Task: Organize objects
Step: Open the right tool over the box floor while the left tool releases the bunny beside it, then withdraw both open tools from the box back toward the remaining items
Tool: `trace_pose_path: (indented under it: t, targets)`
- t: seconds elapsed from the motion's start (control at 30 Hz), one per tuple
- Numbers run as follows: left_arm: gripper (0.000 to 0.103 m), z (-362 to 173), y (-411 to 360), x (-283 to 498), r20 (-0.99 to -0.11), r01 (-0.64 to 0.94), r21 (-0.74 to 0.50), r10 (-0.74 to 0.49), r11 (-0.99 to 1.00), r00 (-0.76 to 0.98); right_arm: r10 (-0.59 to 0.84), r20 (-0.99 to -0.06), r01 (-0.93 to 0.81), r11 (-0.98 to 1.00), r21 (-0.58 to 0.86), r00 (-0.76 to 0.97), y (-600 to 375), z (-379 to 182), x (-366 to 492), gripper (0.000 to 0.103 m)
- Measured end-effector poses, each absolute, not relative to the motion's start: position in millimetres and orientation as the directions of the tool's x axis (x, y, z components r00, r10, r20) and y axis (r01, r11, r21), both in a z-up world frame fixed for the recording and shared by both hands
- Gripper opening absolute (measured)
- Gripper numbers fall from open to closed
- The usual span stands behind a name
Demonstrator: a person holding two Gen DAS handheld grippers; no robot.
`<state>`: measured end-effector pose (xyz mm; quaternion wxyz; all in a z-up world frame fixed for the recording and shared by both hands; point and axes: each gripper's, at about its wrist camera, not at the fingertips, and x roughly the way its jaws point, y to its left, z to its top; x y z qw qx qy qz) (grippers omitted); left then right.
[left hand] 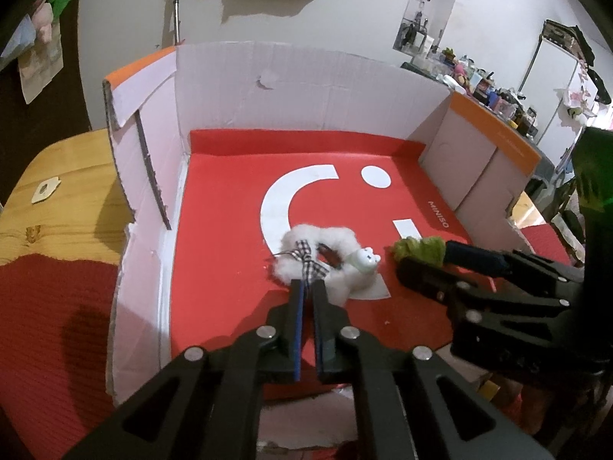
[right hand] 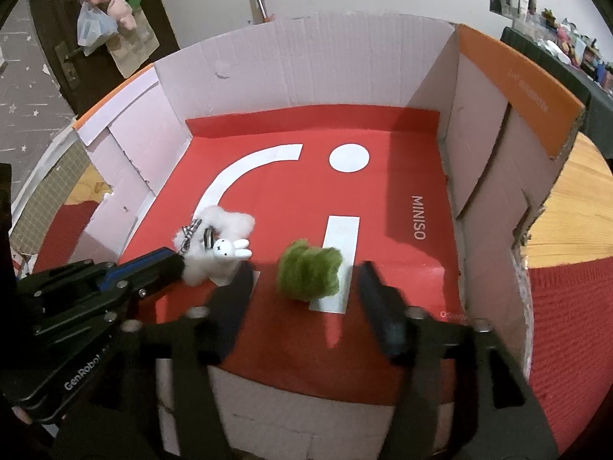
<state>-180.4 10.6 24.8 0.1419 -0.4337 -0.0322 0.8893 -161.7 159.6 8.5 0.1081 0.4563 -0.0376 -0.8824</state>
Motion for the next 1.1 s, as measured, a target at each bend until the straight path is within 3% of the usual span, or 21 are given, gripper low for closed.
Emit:
trace_pose_path:
  t: [0.23, 0.4, 0.77, 0.9, 1.1]
  targets:
    - [0.009, 25.8, 9.5, -179.5, -0.761, -0.220, -0.183, 0.280, -0.958, -0.585, -0.231, -0.790, 0.163, -0.972, 0.168, -0.568, 157.8, 13.8, -159.4, 0.060]
    - [0.020, 28.5, 9.7, -175.2, -0.757, -0.220, -0.181, 0.279, -0.958, -0.591, -0.233, -0.783, 0.167, -0.972, 0.167, -0.577, 154.9, 18.2, -156.4, 0.060]
    - [0.021, 36.4, 6.1, -163.0, -0.746, -0.222, -0.184, 0.283, -0.958, -0.603, -0.243, -0.759, 0.171, -0.970, 0.175, -0.604, 153.3, 31.0, -140.3, 0.060]
    - [0.037, 40.5, 7.3, -156.1, -0.737, -0.226, -0.183, 0.285, -0.957, -0.613, -0.251, -0.750, 0.169, -0.968, 0.187, -0.612, 154.9, 34.8, -133.7, 0.064]
    - [0.037, 43.9, 6.2, -146.7, -0.730, -0.230, -0.189, 0.293, -0.955, -0.617, -0.273, -0.731, 0.169, -0.962, 0.214, -0.625, 157.5, 40.9, -120.9, 0.068]
